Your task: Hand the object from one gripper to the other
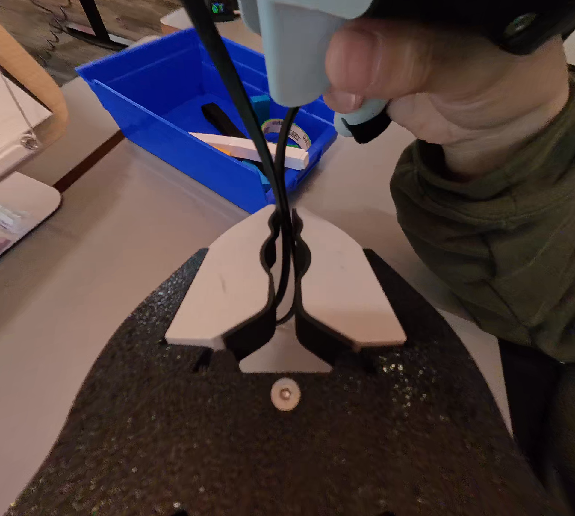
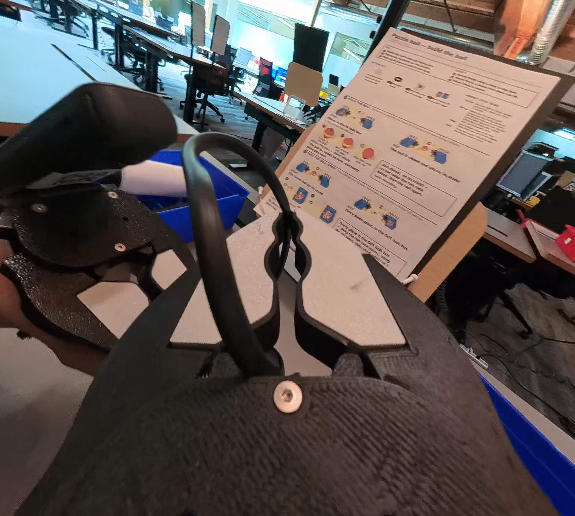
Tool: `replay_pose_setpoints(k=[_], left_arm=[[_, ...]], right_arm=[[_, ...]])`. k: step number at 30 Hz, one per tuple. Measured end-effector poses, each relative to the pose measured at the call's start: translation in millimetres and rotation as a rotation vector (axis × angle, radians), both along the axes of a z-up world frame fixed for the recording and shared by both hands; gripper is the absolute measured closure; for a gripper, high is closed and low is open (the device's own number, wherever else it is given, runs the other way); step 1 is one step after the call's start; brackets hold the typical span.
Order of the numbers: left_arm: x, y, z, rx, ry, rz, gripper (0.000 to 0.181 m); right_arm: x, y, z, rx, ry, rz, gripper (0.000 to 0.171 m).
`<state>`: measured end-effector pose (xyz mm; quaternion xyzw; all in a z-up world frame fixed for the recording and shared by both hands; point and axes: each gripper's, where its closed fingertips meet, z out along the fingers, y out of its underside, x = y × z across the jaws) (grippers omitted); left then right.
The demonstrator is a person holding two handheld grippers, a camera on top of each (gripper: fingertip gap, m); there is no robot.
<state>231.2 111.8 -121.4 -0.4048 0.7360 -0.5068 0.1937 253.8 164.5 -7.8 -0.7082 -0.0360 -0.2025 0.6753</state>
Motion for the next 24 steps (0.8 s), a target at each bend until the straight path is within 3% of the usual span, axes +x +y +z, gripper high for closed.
replay_pose_setpoints(k=[1,6,9,13,16,19,22,24], left_arm=[[0.3,2.7,2.3,0.002,-0.016,0.004,0.176],[-0.8,22.7,10.4,0.081,-0.064,0.037,0.177],[3.1,56.9,10.0,0.248,-0.106,0.161,0.177],[-1.0,81.0,24.7,0.279,-0.175,0.215,0.178],[-4.1,107.8,31.1,0.362,-0.208,0.300,0.177],[-7.8,122.3,38.1,0.354,-0.224,0.344,0.177],[-10.3,127.4,42.2,0.356,-0.236,0.356,0.177],[-10.2,125.8,41.9,0.379,-0.241,0.349,0.177]], right_arm=[[2.4,-1.7,1.0,0.010,0.011,-0.007,0.168],[9.7,-5.8,-15.3,-0.078,0.038,-0.014,0.165],[8.8,-12.8,-50.7,-0.292,0.061,0.027,0.123],[11.3,-26.2,-80.9,-0.446,0.095,0.071,0.113],[7.6,-46.4,-109.5,-0.611,0.091,0.116,0.089],[30.4,-71.6,-133.4,-0.761,0.069,0.006,0.087],[58.3,-66.1,-104.0,-0.615,-0.025,-0.141,0.091],[39.7,-46.4,-64.6,-0.406,-0.119,-0.059,0.095]])
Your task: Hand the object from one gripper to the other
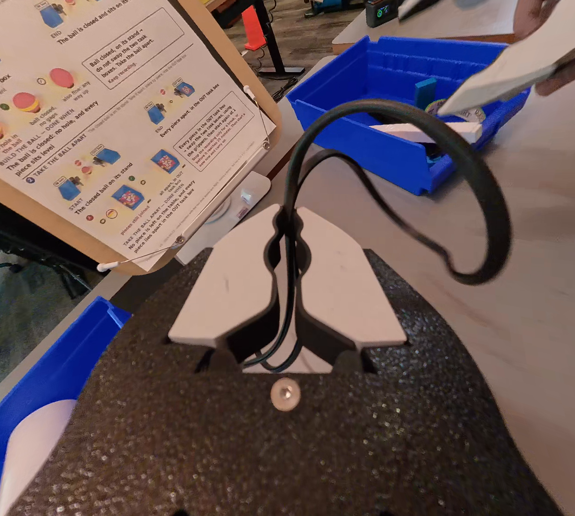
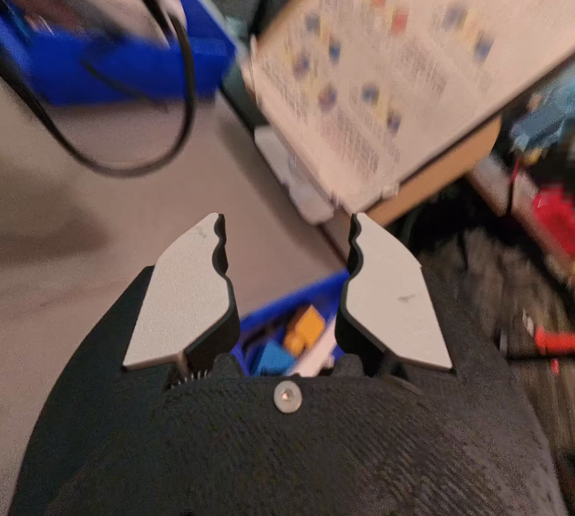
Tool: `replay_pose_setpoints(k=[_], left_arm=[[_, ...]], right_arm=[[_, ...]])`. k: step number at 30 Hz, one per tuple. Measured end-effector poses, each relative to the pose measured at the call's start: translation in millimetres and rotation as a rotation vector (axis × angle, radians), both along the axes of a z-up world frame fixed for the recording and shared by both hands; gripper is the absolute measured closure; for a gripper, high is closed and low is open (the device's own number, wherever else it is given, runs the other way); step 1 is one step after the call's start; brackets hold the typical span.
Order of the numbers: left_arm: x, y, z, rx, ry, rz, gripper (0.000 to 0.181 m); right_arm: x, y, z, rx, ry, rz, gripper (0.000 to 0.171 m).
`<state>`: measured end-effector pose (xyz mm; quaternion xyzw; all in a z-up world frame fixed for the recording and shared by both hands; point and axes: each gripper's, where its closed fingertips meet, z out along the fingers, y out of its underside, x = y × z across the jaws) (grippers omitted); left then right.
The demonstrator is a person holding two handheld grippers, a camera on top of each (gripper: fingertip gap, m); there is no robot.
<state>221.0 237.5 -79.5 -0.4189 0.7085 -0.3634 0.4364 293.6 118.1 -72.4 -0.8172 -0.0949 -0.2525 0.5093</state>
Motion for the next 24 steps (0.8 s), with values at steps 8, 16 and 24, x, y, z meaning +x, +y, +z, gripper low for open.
replay_pose_setpoints(k=[8,16,24], left_arm=[[3.5,-23.0,2.5,0.333,-0.081,-0.076,0.178],[-3.3,-46.1,30.5,0.729,-0.397,-0.168,0.178],[0.2,-55.9,29.2,0.990,-0.454,-0.139,0.178]], right_arm=[[-75.2,47.3,38.1,0.231,0.124,0.283,0.107],[-79.9,28.8,57.8,0.386,0.609,0.455,0.111],[-95.5,48.9,28.3,0.188,0.574,0.375,0.133]])
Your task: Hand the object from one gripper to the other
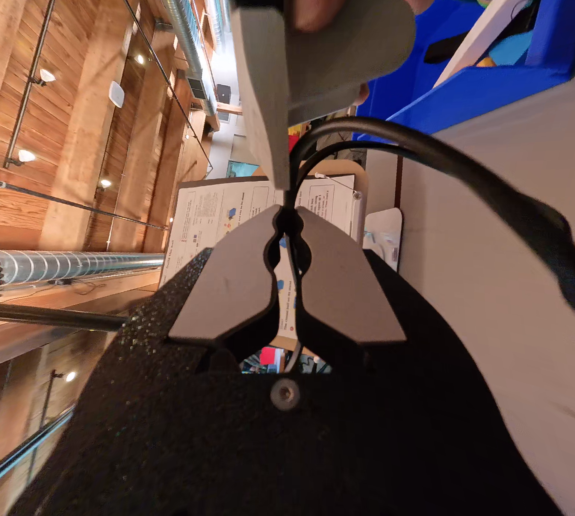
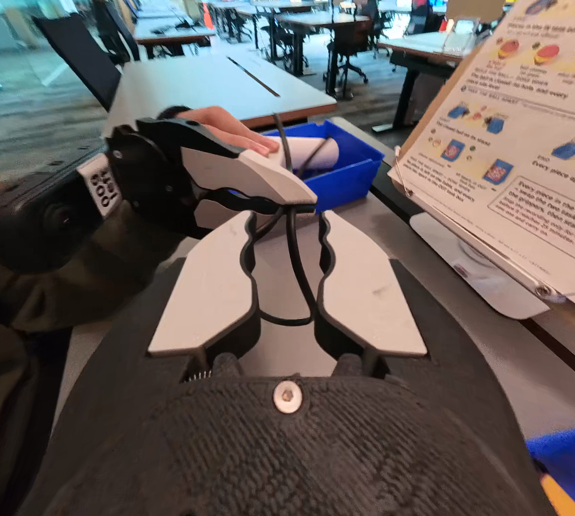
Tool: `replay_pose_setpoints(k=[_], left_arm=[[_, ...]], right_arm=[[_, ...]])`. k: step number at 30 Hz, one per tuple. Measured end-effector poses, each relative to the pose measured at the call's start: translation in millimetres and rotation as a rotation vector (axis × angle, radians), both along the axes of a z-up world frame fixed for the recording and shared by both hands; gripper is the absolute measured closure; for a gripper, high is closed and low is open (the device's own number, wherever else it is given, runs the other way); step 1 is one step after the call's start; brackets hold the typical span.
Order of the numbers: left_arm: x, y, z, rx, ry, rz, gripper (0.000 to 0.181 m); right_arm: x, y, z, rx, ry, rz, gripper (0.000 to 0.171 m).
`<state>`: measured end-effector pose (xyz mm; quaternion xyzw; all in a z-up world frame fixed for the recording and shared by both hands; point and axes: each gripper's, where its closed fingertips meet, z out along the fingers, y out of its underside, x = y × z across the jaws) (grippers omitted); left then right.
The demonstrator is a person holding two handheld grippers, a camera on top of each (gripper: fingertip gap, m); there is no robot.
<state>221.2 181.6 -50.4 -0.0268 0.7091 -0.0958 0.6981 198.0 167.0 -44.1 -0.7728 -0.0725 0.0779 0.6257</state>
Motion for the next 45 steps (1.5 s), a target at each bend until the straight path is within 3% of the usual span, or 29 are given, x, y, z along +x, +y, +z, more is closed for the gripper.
replay_pose_setpoints(k=[3,5,8,10,11,14,18,21,23,30,35,40,43,45], left_arm=[[2.0,1.4,-1.7,0.037,-0.006,0.022,0.178],[2.2,1.2,-1.4,0.054,-0.016,0.024,0.178],[2.5,-0.4,-0.9,0.068,-0.027,0.022,0.178],[2.5,-4.4,-0.3,0.070,-0.034,0.008,0.178],[2.6,-5.9,-1.1,0.078,-0.029,0.007,0.178],[4.1,-5.1,-1.2,0.100,-0.042,0.023,0.178],[2.0,-6.2,0.5,0.090,-0.044,-0.002,0.178],[1.7,-4.0,1.6,0.095,-0.047,0.011,0.178],[0.8,-6.0,3.3,0.083,-0.055,-0.004,0.178],[2.2,-0.9,4.9,0.055,-0.065,0.012,0.177],[2.5,4.2,8.4,-0.177,-0.016,-0.012,0.167],[-10.6,2.5,32.1,-0.723,0.078,-0.211,0.151],[-17.6,13.8,42.9,-1.005,0.138,-0.268,0.146],[-17.0,16.3,37.4,-1.108,0.223,-0.260,0.128]], right_arm=[[-0.3,1.3,-9.8,-0.049,-0.017,0.005,0.157],[1.9,1.5,-12.3,-0.063,-0.018,0.000,0.163],[2.4,1.4,-18.3,-0.087,-0.069,0.002,0.162],[11.1,2.8,-27.5,-0.134,-0.147,-0.061,0.138],[16.6,2.9,-31.0,-0.156,-0.186,-0.093,0.134],[8.0,2.7,-29.1,-0.141,-0.180,-0.037,0.159],[2.2,0.5,-26.6,-0.126,-0.189,0.010,0.164],[1.8,-3.8,-18.6,-0.076,-0.188,0.014,0.148],[0.9,-7.2,-17.8,-0.076,-0.170,0.034,0.164],[5.9,-1.8,-14.4,-0.060,-0.234,0.006,0.166],[11.3,4.6,-7.1,0.006,-0.320,-0.029,0.166],[41.2,-1.6,1.0,0.037,-0.486,-0.186,0.166],[53.1,-6.3,10.5,0.094,-0.467,-0.241,0.166],[56.9,-9.1,15.2,0.125,-0.447,-0.253,0.167]])
